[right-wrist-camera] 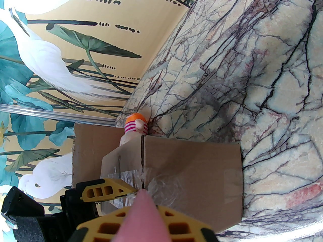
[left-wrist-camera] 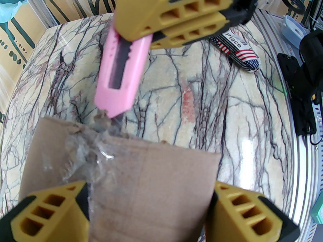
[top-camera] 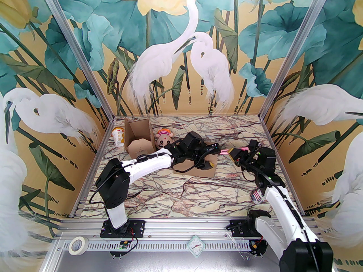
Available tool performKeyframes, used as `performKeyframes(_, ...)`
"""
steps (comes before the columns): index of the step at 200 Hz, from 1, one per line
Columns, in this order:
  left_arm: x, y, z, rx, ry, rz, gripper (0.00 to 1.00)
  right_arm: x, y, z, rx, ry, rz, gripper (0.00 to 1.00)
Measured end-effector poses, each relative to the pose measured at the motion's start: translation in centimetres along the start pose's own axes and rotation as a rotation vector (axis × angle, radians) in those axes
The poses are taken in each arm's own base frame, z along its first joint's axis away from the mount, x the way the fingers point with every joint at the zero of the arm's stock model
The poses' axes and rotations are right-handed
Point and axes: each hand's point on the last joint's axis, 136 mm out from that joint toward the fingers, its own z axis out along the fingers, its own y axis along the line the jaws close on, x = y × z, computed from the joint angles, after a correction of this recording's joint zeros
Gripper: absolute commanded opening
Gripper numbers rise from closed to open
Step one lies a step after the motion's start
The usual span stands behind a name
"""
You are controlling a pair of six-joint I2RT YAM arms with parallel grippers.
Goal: Unpack the express box
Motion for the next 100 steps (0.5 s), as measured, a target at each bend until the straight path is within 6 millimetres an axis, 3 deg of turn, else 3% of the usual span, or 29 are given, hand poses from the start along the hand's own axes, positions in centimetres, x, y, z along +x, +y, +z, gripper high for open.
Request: performKeyframes(100,-0.4,0.8,0.4,-0.015,0.011,-0.031,0.73,1.4,0.3,-1.6,-0.002,0.001,-0.001,0.0)
